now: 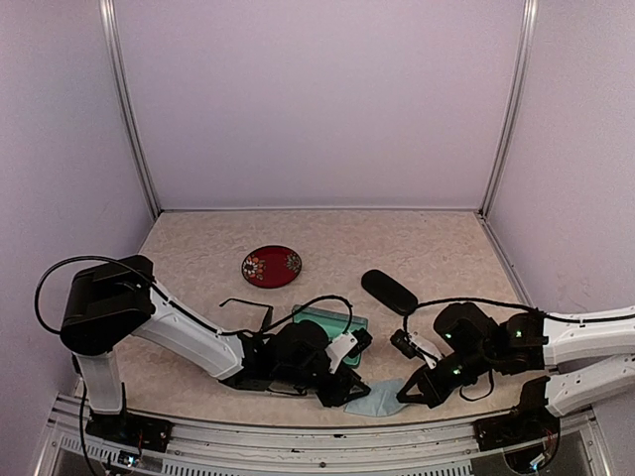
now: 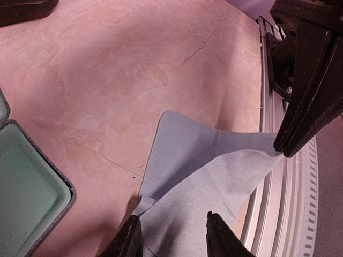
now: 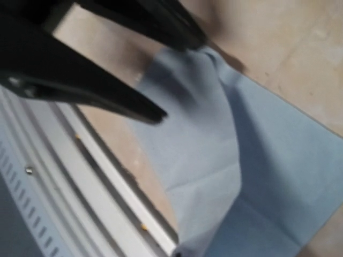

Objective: Organize the sunglasses
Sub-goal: Pick up the corner of the glasses cleaning cloth from the center of the board.

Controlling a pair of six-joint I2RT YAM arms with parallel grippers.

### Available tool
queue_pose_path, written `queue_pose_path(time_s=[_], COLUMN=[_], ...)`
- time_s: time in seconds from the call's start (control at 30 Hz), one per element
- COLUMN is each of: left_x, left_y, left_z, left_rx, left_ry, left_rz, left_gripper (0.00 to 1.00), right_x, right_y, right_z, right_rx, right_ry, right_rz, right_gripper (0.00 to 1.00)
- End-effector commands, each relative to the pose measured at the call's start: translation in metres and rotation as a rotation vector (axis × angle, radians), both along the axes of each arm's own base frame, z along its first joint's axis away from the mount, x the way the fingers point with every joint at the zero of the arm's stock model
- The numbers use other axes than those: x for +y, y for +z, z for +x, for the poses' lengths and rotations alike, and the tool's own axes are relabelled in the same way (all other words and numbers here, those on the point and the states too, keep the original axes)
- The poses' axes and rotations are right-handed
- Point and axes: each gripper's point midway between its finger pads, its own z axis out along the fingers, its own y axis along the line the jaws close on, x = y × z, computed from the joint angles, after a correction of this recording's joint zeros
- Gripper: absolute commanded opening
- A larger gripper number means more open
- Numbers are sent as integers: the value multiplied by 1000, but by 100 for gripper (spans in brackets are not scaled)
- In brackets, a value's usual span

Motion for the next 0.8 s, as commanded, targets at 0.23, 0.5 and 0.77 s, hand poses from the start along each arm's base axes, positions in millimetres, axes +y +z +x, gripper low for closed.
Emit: queue_pose_path(time_s=[0.23, 0.5, 0.77], left_x=[-30, -41, -36], left_y=[34, 29, 35], left_z=[-28, -39, -28], left_rx=[-115, -145, -169], left_ry=[-260, -443, -482], left_rz=[-157, -192, -246], left_gripper=[52, 61, 64], right_x=[8, 8, 5], right_y=[25, 25, 24], right_z=[-3, -6, -8], right_rx=[-27, -30, -32], right_ry=[34, 59, 60], right_rz=[114, 118, 118], right_gripper=[0, 0, 0])
